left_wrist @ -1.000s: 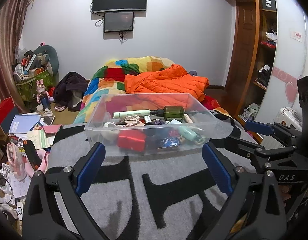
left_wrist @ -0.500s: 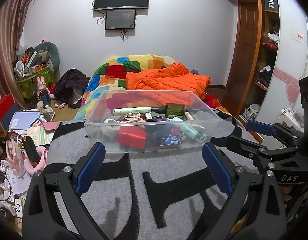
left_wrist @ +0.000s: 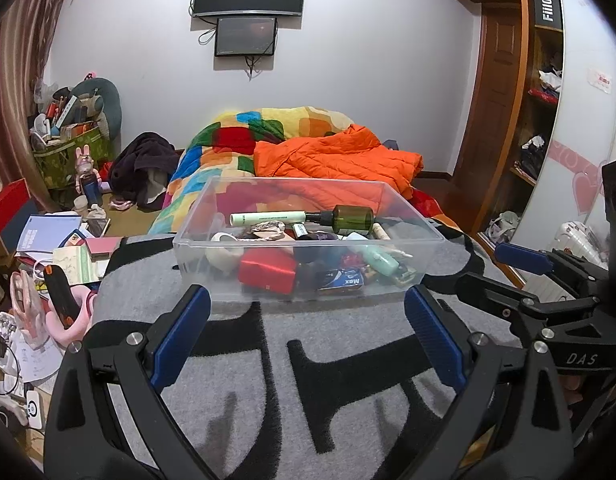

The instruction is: Organize objects

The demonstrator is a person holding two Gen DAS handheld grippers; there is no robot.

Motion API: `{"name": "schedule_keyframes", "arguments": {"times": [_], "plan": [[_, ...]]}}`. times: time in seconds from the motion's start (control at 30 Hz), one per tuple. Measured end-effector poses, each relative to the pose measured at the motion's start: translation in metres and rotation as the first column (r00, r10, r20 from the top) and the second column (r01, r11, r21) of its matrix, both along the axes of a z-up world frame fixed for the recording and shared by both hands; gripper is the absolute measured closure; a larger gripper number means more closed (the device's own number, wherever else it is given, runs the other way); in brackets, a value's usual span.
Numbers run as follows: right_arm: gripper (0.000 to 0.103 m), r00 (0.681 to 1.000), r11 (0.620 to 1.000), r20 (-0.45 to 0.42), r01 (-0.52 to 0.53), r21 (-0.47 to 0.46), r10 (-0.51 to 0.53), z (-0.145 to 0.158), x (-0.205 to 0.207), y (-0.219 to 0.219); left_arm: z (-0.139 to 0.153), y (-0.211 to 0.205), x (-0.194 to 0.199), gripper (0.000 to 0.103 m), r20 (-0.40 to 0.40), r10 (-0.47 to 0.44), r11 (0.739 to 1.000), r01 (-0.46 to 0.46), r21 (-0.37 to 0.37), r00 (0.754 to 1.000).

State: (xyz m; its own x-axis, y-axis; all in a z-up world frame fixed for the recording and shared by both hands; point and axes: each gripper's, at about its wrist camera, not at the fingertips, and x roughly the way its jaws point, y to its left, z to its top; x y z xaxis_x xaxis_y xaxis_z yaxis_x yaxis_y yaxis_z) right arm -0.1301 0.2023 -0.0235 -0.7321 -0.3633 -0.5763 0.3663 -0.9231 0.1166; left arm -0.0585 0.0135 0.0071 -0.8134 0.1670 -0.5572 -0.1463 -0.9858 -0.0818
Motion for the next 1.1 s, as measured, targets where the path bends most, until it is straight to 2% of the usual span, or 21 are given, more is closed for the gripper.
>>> {"name": "schedule_keyframes", "arguments": {"times": [0.4,0.8,1.1], "plan": [[0.017,1.0,1.0,-0.002,0.001,-0.002,-0.001,-0.0011,0.0011,-0.0006,-0.001,-0.003,-0.0017,0.003,0.008,0.011,1.0,-0.011,0.018,1.0],[0.017,1.0,1.0,-0.001,0.002,-0.003,-0.002,-0.0011,0.0012,-0.0002,-0.0064,-0.0039,-0.0058,0.003,0.049,0.001,0.999,-0.003,0.039,0.999],[0.017,1.0,1.0,0.005,-0.004,-0.003,0.004,-0.0026,0.003,-0.003,-0.0044,-0.0013,-0.0024,0.003,0.033,-0.015,0.999,0.014,0.038,0.999]]}}
